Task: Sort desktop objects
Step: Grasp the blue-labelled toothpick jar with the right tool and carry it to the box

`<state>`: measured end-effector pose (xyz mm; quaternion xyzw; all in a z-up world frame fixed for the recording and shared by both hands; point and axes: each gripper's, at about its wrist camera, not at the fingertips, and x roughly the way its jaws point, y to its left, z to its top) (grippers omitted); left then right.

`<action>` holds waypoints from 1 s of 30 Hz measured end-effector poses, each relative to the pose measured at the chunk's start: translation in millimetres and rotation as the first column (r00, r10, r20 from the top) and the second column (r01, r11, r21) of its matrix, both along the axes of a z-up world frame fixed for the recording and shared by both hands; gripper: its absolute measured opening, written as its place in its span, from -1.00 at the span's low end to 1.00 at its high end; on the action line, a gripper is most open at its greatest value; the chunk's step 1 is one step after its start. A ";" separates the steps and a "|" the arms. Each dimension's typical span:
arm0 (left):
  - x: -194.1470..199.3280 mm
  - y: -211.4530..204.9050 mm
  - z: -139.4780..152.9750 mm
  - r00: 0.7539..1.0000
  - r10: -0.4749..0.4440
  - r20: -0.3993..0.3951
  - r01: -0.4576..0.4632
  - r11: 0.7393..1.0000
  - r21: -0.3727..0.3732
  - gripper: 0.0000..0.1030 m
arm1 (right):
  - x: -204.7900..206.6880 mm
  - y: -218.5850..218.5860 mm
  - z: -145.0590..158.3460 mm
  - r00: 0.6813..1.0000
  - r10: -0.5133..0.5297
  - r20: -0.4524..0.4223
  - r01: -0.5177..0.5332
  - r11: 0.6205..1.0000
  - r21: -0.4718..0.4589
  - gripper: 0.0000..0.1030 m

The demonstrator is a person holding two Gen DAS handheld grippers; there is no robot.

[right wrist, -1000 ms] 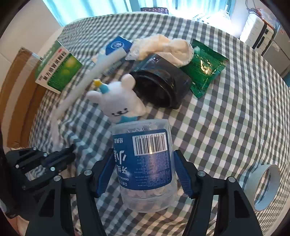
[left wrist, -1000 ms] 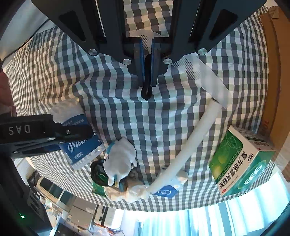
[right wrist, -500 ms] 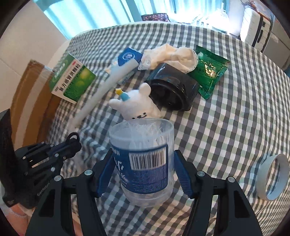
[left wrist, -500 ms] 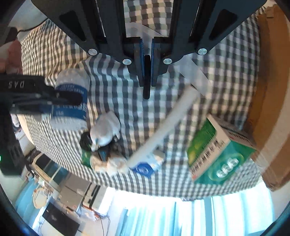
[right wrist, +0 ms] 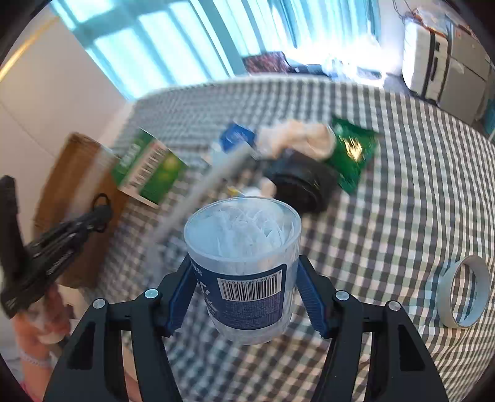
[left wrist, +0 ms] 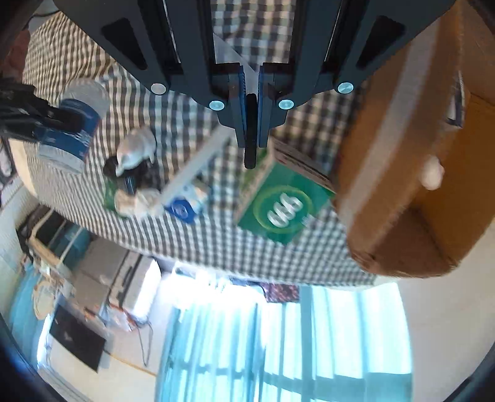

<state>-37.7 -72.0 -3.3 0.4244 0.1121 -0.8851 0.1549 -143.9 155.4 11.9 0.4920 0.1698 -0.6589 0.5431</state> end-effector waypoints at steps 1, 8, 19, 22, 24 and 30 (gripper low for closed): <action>2.5 -7.8 5.3 1.000 0.015 -0.020 -0.014 1.000 0.010 -0.89 | 3.3 0.5 7.7 1.000 0.001 -0.009 -0.001 1.000 -0.024 0.22; 29.7 -45.5 48.2 0.973 0.169 -0.154 -0.165 0.985 0.043 -0.88 | 30.5 -12.8 53.4 0.999 0.053 -0.007 -0.053 0.989 -0.141 0.22; 73.5 -103.1 72.7 0.918 0.340 -0.203 -0.352 0.936 -0.025 -0.88 | 101.8 -105.3 101.6 0.979 0.201 -0.011 -0.198 0.950 -0.241 0.22; 93.3 -126.1 72.2 0.882 0.423 -0.208 -0.426 0.904 0.035 -0.88 | 128.5 -135.2 110.4 0.968 0.249 -0.021 -0.246 0.935 -0.256 0.22; 98.7 -132.0 70.4 0.870 0.447 -0.206 -0.461 0.887 -0.024 -0.88 | 146.8 -152.9 111.2 0.960 0.280 -0.020 -0.275 0.925 -0.261 0.22; 99.9 -151.4 48.0 0.878 0.454 -0.152 -0.459 0.888 0.001 -0.88 | 184.5 -202.1 93.4 0.944 0.329 0.009 -0.318 0.920 -0.231 0.22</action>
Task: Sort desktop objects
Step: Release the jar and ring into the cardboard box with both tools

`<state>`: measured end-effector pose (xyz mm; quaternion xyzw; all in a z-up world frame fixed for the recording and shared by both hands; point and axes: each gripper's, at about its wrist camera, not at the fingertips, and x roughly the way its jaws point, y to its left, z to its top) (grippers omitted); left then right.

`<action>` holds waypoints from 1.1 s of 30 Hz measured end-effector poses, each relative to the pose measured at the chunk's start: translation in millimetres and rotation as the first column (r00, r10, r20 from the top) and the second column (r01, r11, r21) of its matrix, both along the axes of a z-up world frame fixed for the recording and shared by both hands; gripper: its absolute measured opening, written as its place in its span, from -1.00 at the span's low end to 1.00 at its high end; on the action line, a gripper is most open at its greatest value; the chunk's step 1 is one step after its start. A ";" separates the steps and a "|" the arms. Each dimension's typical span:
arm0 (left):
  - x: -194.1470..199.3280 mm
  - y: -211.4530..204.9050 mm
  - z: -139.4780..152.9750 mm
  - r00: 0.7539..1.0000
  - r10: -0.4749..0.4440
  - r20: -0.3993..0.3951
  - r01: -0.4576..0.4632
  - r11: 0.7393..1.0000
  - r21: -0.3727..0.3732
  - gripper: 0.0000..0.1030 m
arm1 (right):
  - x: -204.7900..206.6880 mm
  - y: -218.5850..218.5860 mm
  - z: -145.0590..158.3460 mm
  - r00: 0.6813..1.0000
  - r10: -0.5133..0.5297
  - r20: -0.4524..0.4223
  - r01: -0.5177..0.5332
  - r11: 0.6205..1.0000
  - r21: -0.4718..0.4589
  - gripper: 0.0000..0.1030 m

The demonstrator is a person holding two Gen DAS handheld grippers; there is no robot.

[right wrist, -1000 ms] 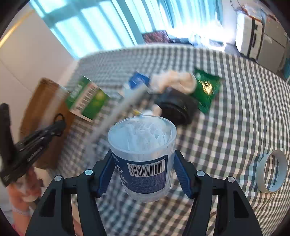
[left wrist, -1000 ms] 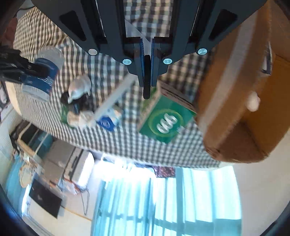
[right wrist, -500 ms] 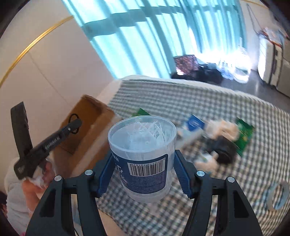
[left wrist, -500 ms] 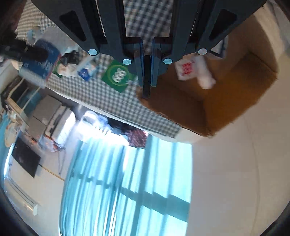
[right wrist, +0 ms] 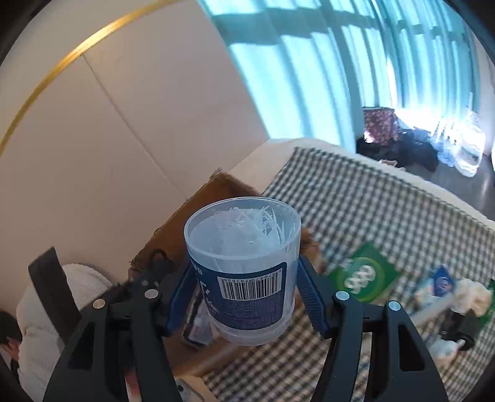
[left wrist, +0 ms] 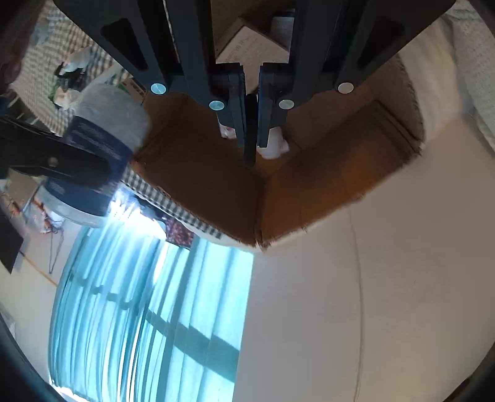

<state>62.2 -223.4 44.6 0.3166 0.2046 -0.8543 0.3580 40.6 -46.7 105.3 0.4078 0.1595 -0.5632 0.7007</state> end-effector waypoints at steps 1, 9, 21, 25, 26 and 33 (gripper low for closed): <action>-1.2 -2.1 -3.2 1.000 -0.005 0.001 0.005 1.000 0.012 -0.88 | 3.6 -5.1 -3.7 1.000 0.000 0.001 0.000 1.000 0.008 0.22; -10.6 -3.0 -18.7 0.994 0.034 0.108 -0.032 0.999 -0.020 -0.39 | 4.2 -23.6 -13.7 0.998 -0.061 0.034 0.060 0.997 0.044 0.27; -11.2 24.5 -10.7 0.998 0.009 0.068 -0.004 0.998 -0.063 1.00 | -25.8 24.1 24.8 0.961 -0.273 -0.048 0.267 0.959 -0.095 0.52; -19.2 48.6 -10.9 0.996 -0.088 0.035 0.087 0.996 0.014 1.00 | -55.7 66.4 34.4 0.931 -0.338 -0.136 0.324 0.939 -0.116 0.52; -21.0 53.6 -9.9 0.994 -0.106 0.031 0.105 0.994 0.031 1.00 | -66.6 80.2 36.8 0.922 -0.359 -0.146 0.345 0.931 -0.116 0.52; -31.8 102.2 5.6 0.981 -0.187 0.045 0.187 0.982 0.004 1.00 | -142.7 170.3 51.8 0.853 -0.494 -0.170 0.483 0.869 -0.105 0.52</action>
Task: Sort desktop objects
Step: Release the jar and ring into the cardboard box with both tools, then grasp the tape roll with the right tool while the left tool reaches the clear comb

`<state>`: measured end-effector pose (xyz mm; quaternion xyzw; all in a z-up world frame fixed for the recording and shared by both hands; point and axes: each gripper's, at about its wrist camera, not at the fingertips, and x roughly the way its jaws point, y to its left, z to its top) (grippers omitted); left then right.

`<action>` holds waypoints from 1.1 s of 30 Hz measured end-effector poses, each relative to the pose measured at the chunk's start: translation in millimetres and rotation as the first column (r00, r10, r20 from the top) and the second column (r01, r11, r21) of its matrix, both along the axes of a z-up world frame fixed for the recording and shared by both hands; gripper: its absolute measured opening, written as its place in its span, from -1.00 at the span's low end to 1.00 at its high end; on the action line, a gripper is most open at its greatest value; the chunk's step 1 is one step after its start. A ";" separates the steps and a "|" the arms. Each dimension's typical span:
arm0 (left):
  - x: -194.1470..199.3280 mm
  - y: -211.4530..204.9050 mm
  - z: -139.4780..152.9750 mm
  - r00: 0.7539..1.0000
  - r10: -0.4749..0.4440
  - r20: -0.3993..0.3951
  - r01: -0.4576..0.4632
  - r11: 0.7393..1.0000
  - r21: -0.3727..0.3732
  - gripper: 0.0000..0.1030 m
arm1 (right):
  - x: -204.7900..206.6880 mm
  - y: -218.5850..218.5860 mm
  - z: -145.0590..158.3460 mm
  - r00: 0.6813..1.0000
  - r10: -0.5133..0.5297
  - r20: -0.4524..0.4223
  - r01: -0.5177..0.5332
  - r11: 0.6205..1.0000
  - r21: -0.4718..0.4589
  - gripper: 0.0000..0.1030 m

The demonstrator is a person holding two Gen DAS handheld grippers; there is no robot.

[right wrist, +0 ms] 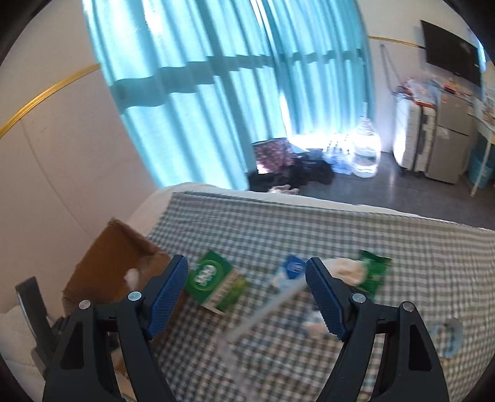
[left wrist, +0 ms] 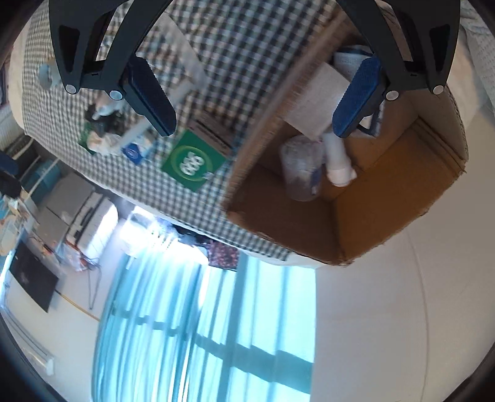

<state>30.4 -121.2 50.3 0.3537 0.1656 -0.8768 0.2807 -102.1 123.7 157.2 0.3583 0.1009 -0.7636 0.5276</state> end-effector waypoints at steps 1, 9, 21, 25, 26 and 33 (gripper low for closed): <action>-2.3 4.5 -0.7 1.000 -0.005 0.005 0.005 1.000 0.010 1.00 | -8.7 13.2 1.6 1.000 -0.016 -0.002 0.016 1.000 0.001 0.52; -30.9 60.4 -38.8 0.988 -0.069 0.139 0.063 0.997 0.044 1.00 | -94.7 97.8 -33.1 0.988 -0.156 0.019 0.154 0.984 0.085 0.58; -63.7 106.6 -160.8 0.911 -0.115 0.396 0.012 0.968 0.252 1.00 | -228.6 144.2 -136.9 0.896 -0.431 0.110 0.349 0.834 0.428 0.58; -69.9 111.3 -170.3 0.914 -0.122 0.386 0.012 0.961 0.276 1.00 | -242.4 155.5 -157.2 0.903 -0.419 0.093 0.336 0.825 0.454 0.58; -71.0 112.9 -172.7 0.913 -0.123 0.388 0.014 0.962 0.271 1.00 | -245.0 159.0 -162.2 0.903 -0.417 0.108 0.328 0.828 0.454 0.58; -74.2 124.8 -185.7 0.901 -0.120 0.417 0.022 0.973 0.231 1.00 | -239.4 156.4 -168.8 0.922 -0.362 0.136 0.272 0.858 0.437 0.58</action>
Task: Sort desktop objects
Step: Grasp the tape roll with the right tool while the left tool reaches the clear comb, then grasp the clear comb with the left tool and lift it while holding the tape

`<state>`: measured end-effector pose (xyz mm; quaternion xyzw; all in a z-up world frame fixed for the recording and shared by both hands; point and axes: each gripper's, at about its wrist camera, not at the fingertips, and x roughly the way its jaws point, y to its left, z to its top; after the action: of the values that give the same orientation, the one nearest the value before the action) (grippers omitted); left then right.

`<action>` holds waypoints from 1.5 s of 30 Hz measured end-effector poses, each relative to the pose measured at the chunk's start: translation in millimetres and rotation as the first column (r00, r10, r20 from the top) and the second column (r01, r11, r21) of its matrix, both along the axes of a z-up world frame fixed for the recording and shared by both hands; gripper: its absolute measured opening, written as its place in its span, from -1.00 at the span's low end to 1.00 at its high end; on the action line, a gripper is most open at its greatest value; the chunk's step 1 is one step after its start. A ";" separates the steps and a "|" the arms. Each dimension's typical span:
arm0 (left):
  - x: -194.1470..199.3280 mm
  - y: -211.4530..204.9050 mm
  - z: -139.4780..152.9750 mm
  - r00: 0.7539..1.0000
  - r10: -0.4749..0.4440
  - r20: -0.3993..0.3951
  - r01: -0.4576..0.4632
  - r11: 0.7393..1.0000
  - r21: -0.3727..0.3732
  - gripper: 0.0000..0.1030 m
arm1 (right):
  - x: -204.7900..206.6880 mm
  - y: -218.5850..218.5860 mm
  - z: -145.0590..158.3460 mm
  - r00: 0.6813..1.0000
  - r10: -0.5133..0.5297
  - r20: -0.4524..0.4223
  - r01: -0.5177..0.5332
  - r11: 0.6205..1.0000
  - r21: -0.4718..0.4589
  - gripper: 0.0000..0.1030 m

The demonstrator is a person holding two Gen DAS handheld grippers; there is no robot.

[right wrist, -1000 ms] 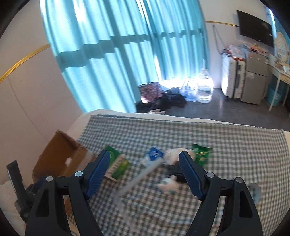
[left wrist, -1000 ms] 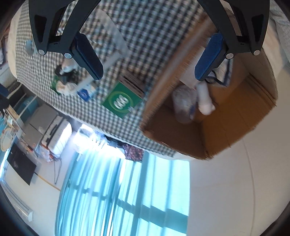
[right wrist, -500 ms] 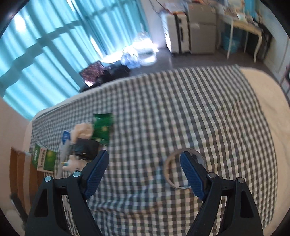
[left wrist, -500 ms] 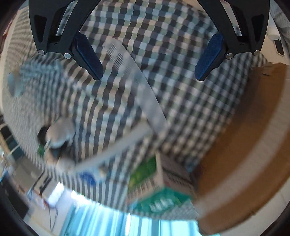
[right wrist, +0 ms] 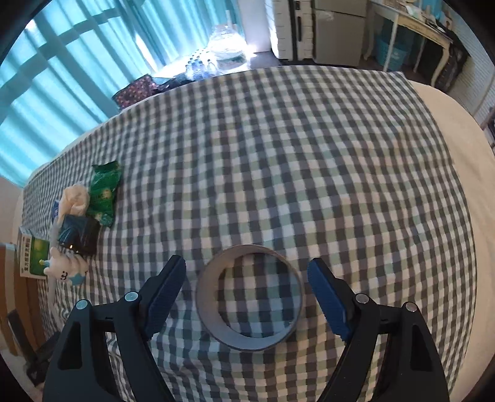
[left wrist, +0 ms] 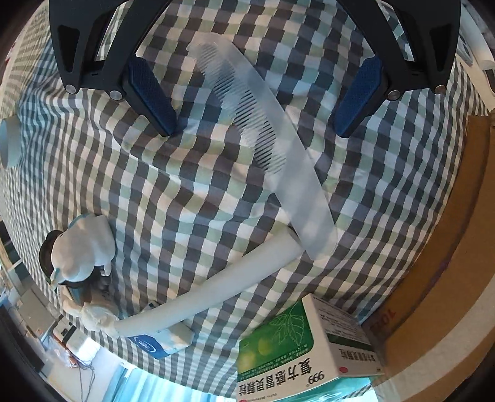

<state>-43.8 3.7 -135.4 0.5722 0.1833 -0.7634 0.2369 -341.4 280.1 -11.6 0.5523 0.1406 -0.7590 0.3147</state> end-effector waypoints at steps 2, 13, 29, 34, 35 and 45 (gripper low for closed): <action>2.0 4.7 -0.6 1.000 -0.016 -0.006 0.016 1.000 -0.024 1.00 | 6.8 -8.4 -3.6 0.999 0.033 -0.029 -0.032 0.998 0.054 0.58; 13.3 15.9 -1.4 0.999 -0.028 -0.016 0.028 0.999 -0.033 1.00 | 13.0 -6.2 -37.3 0.998 0.053 0.030 -0.058 0.979 0.197 0.65; 43.5 14.1 15.6 0.999 -0.024 -0.046 0.028 0.996 0.084 -0.26 | 29.6 12.2 -42.9 0.995 0.102 0.011 -0.101 0.956 0.277 0.65; 57.6 2.9 19.4 0.998 0.032 -0.060 -0.023 0.989 0.146 -0.35 | 37.2 24.4 -29.3 0.995 0.082 -0.050 -0.063 0.951 0.303 0.60; 60.1 0.7 21.0 0.997 0.038 -0.061 -0.029 0.989 0.145 -0.36 | 37.3 27.9 -24.0 0.994 0.072 -0.078 -0.046 0.951 0.305 0.60; 69.2 -44.7 69.9 0.991 0.007 -0.136 0.001 0.998 0.057 -0.79 | 49.0 33.5 30.8 0.985 0.010 -0.175 0.019 0.986 0.168 0.60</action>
<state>25.4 -41.0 -65.5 0.5251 0.2217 -0.7947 0.2086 -292.4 313.6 19.1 0.5086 0.2303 -0.7906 0.2515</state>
